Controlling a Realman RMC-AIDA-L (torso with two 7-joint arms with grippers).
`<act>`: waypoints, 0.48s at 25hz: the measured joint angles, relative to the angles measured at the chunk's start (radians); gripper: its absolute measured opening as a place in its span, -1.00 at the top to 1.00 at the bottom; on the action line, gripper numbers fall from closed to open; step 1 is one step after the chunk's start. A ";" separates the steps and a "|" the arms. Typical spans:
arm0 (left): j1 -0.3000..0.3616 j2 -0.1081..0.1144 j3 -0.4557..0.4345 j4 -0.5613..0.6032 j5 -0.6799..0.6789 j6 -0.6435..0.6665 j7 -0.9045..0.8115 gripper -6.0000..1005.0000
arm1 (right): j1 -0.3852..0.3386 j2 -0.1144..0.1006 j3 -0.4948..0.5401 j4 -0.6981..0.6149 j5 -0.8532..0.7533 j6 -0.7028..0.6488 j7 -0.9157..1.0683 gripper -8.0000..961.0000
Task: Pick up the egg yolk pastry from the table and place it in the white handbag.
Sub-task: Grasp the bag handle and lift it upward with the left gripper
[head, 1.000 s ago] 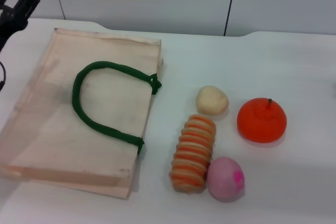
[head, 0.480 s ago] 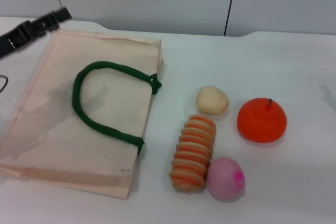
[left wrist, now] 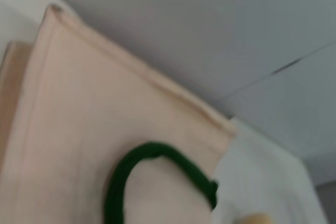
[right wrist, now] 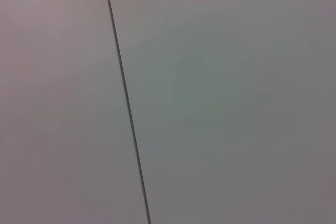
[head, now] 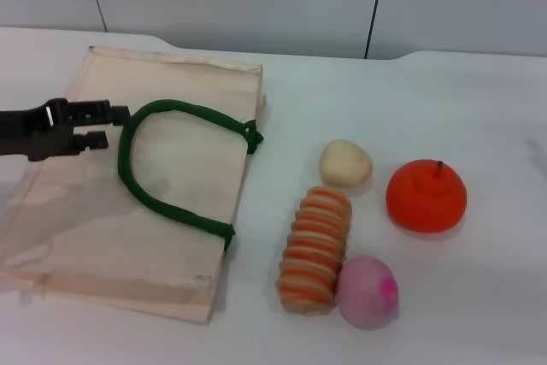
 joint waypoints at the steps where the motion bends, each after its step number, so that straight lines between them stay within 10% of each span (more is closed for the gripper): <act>1: -0.006 0.002 0.001 -0.005 0.020 0.004 -0.007 -0.51 | 0.000 0.000 0.000 0.000 0.000 0.000 0.000 -0.82; 12: -0.095 0.026 0.001 -0.017 0.277 -0.031 -0.068 -0.51 | 0.004 -0.001 0.000 0.003 0.000 -0.023 -0.002 -0.83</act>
